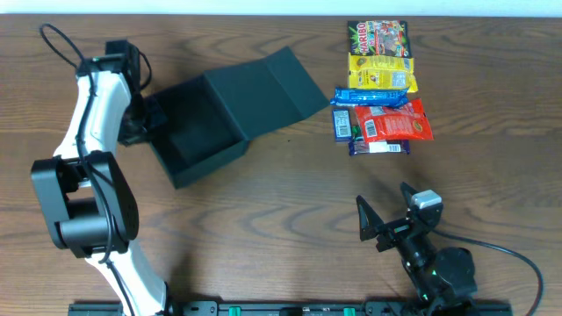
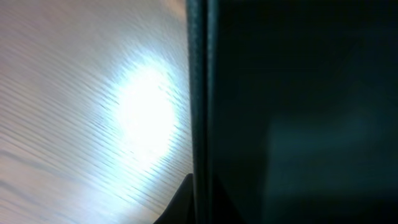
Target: Pack container
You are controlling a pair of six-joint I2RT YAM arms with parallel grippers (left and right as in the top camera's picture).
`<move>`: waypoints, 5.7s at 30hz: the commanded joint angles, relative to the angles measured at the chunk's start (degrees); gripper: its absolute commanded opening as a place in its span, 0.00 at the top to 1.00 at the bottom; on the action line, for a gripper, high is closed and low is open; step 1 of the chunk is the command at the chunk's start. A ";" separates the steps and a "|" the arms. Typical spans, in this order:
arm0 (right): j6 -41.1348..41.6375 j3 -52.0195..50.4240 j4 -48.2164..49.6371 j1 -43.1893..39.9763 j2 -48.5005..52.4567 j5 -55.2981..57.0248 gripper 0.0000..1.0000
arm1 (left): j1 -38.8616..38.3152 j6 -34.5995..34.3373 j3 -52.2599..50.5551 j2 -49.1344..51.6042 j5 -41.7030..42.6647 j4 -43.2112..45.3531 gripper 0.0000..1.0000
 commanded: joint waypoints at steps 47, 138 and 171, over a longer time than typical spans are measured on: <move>0.07 -0.39 -0.04 0.48 -0.28 0.02 0.01 | -29.46 -82.86 -1.64 -1.29 14.75 5.01 0.94; 17.97 52.43 -2.40 -17.99 73.96 -10.49 0.01 | -23.04 8.22 -1.07 -24.24 -13.49 21.75 0.05; -3.52 86.71 -36.85 -14.58 117.35 5.27 0.02 | -18.16 9.81 -1.05 -18.10 -12.17 23.37 0.05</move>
